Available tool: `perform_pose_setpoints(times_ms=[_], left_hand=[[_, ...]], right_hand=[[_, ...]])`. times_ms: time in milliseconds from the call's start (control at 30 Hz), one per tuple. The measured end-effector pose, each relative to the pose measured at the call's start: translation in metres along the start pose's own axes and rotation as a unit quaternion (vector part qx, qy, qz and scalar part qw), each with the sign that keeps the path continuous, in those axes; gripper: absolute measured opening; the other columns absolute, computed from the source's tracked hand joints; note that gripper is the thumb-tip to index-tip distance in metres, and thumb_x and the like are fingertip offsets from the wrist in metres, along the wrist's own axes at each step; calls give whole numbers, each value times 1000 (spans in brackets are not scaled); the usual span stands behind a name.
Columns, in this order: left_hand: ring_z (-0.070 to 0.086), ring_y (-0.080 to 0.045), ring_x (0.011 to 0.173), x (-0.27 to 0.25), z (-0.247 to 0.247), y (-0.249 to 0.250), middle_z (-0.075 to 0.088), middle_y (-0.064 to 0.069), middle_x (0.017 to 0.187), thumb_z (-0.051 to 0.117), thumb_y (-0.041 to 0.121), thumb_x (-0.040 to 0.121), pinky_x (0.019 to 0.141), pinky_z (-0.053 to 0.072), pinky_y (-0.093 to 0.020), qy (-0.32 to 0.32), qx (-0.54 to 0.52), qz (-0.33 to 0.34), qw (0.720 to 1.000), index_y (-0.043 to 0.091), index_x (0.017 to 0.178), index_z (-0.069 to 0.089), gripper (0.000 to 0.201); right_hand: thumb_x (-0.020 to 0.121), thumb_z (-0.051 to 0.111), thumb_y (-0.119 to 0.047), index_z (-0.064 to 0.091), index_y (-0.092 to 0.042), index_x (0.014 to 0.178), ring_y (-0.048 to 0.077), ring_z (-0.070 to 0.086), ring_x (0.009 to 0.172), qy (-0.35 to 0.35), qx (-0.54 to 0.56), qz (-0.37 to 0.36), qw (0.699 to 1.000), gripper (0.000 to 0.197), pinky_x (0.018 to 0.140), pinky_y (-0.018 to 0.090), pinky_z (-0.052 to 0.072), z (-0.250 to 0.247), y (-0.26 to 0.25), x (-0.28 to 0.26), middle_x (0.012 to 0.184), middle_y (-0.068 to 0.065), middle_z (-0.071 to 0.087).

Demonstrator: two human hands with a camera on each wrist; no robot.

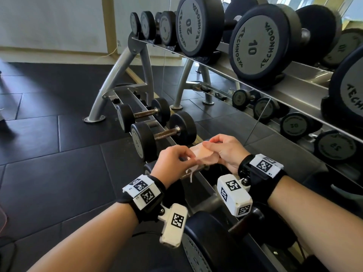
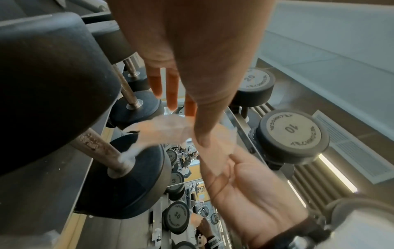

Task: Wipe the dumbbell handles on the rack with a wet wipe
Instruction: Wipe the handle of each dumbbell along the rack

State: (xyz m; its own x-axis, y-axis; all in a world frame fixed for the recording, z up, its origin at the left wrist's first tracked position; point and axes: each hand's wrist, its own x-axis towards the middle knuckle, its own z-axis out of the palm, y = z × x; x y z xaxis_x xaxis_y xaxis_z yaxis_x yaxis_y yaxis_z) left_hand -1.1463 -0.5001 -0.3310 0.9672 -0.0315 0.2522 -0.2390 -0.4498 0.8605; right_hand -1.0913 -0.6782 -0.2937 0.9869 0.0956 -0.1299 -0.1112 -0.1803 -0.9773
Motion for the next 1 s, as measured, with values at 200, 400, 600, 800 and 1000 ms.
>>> perform_pose_setpoints(times_ms=[200,400,600,800,1000], left_hand=[[67,5,84,0,-17,0,75,15,88,75,33,83,76,50,-9,-73,-49,-5,996,28,90,80,10],[69,-22,86,12,-22,6,70,-3,93,55,30,98,83,58,-46,-9,-106,-56,993,24,87,66,16],[66,-22,89,29,-18,9,69,-4,96,52,28,99,80,56,-40,46,-115,-58,991,23,96,62,11],[64,-14,96,29,-24,-7,65,1,107,67,12,90,83,56,-34,74,-137,-99,983,24,117,55,32],[64,-1,75,8,-32,0,69,7,84,76,30,82,70,49,-19,67,-86,-34,993,29,85,70,7]], right_hand=[[101,54,-19,54,-15,92,23,63,78,-33,-51,9,998,9,59,36,54,-2,3,-3,92,12,61],[91,61,-50,60,-8,104,19,68,83,-142,-14,34,989,43,76,33,55,-6,-9,-10,92,10,69],[71,80,-26,72,-14,81,13,66,71,-241,-85,22,967,18,64,24,54,-24,-13,-17,79,3,70],[72,76,-15,72,-6,107,20,72,86,-194,0,31,981,37,70,29,59,-29,-8,-21,98,13,75],[92,63,-8,67,-7,113,24,69,89,-143,35,22,989,22,76,35,57,-23,-16,-24,101,15,72]])
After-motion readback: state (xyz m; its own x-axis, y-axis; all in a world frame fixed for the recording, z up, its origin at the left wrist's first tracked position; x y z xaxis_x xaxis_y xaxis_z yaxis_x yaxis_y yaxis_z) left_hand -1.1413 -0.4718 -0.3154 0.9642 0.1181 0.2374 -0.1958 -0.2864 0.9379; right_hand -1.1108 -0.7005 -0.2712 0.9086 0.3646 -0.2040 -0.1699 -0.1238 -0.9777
